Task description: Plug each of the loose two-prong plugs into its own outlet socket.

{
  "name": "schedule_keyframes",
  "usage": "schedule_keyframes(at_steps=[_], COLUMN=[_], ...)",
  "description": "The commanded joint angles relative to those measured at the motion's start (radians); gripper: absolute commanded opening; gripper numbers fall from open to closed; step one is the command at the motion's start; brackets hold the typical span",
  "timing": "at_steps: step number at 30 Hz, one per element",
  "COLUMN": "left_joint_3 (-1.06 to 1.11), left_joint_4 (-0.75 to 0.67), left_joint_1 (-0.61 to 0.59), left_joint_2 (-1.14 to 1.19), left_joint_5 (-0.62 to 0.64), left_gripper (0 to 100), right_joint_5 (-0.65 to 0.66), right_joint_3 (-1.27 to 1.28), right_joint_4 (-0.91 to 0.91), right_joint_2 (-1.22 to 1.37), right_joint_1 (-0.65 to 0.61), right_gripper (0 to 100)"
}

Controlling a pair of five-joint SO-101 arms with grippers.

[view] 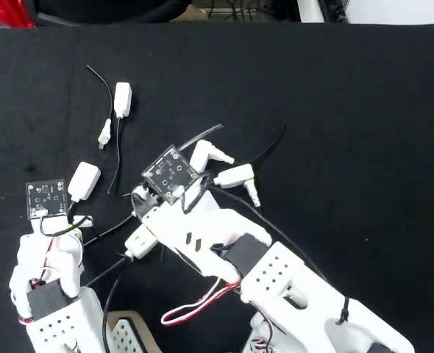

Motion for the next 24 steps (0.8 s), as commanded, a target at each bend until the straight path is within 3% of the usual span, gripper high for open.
schedule_keyframes(at_steps=[1,10,18,24], left_joint_3=[-0.099,-0.225,-0.174,-0.249], left_joint_4=[0.018,0.103,0.103,0.098], left_joint_1=[0.077,0.464,0.516,0.624], left_joint_2=[-0.005,-0.005,-0.005,-0.005], left_joint_5=[-0.005,-0.011,-0.117,0.031], left_gripper=[9,9,10,10], right_joint_5=[-0.055,-0.201,-0.207,-0.207], right_joint_3=[-0.058,0.025,0.139,0.160], right_joint_4=[-0.031,-0.031,0.017,0.017], right_joint_2=[-0.036,-0.231,-0.527,-0.435], right_joint_1=[0.014,0.014,-0.006,-0.012], right_gripper=[1.1,1.1,1.1,1.1])
